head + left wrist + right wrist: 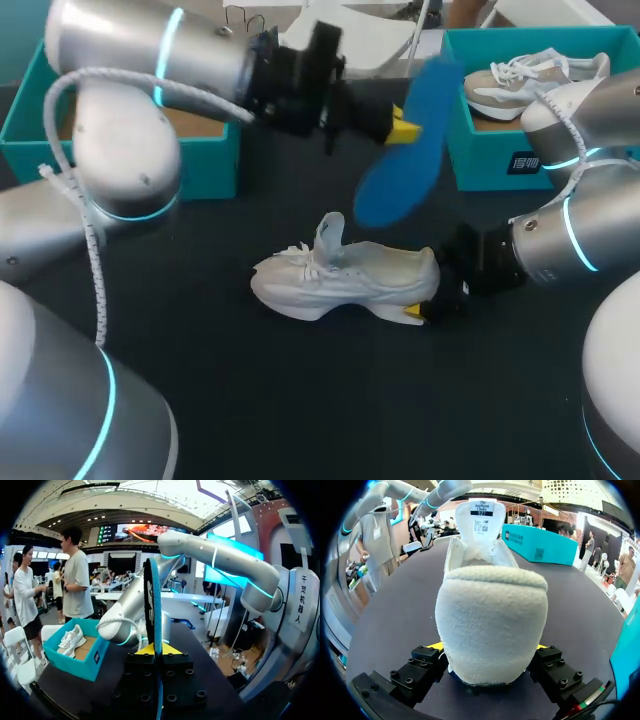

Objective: Take the shoe out of the shoebox, open the shoe tongue, remove and reinsert the insole, then place the shoe into the shoebox

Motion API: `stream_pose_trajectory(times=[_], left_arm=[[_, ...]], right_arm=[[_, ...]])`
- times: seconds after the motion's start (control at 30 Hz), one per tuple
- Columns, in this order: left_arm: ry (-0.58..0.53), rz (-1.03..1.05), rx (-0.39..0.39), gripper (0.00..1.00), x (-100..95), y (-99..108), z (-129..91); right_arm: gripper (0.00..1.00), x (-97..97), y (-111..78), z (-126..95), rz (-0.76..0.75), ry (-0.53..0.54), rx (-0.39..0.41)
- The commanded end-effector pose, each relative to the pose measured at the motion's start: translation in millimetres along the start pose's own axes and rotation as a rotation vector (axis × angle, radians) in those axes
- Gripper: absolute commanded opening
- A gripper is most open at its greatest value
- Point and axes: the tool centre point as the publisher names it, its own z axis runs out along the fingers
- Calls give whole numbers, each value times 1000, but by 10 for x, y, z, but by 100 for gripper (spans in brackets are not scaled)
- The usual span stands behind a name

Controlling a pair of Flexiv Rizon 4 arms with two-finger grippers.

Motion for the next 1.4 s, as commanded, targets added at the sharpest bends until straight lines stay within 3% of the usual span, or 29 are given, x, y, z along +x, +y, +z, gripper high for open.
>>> stream_pose_trajectory(times=[0.03,0.13,0.83,0.97,1.2,1.4], left_arm=[[85,4,80,0,69,-85,-355],[67,18,53,0,75,-138,-393],[75,-25,77,0,107,-139,-408],[75,-139,152,0,324,-320,-500],[114,-385,267,0,505,-683,-619],[149,-498,264,0,586,-841,-712]], right_arm=[[0,-29,-108,91,-2,989,-6],[0,-29,-108,91,-2,989,-6],[0,-29,-108,91,-2,989,-6],[0,-29,-108,91,-2,989,-6],[0,-29,-108,91,-2,989,-6],[0,-29,-108,91,-2,989,-6]])
